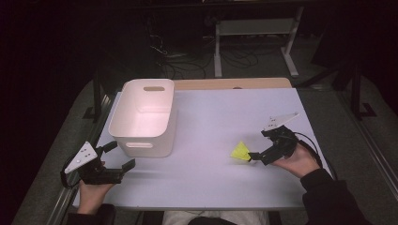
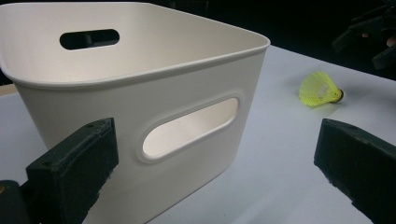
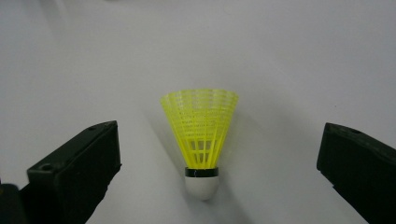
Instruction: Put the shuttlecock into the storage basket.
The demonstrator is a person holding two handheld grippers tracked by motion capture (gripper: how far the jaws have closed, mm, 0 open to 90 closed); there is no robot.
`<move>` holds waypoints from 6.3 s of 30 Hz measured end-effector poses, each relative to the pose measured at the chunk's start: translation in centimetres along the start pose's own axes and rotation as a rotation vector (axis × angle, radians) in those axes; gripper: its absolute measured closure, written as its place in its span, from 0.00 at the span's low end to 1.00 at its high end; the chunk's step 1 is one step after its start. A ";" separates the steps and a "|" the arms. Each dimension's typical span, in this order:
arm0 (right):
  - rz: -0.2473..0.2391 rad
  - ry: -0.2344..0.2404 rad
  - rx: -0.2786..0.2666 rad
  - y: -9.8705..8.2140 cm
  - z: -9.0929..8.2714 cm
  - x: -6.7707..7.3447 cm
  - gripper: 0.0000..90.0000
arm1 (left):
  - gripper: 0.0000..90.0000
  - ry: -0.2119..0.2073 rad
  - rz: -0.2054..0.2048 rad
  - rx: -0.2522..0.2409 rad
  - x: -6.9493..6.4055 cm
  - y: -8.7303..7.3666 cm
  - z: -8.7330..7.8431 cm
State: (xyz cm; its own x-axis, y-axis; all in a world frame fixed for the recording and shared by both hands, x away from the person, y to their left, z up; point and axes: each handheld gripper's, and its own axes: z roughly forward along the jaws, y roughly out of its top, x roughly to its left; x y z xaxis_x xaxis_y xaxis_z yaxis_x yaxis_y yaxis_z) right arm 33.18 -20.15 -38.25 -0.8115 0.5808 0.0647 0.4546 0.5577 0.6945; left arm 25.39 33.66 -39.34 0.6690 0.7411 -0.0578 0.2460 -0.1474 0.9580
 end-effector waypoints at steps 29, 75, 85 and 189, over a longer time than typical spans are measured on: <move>-0.008 0.043 0.110 -0.1 2.3 -0.4 0.00 | 0.00 -0.003 -0.001 0.000 0.0 0.0 0.0; -0.029 0.128 0.203 -2.1 4.2 -0.5 0.42 | 0.00 -0.010 0.000 0.001 -0.1 0.0 0.0; -0.034 0.135 0.178 -2.2 3.9 -0.7 0.55 | 0.00 -0.011 0.000 0.001 -0.1 0.0 0.0; -0.077 0.151 0.019 5.0 -2.5 -0.1 0.70 | 0.00 -0.015 -0.005 0.001 -0.1 0.0 0.0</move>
State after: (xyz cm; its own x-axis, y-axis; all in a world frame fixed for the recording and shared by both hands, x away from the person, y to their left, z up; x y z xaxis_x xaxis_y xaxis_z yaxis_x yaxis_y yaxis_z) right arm 34.56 -18.90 -33.03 -0.8894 0.4411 0.1197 0.3945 0.6088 0.6883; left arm 25.26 33.58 -39.34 0.6779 0.7322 -0.0664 0.2497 -0.1444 0.9575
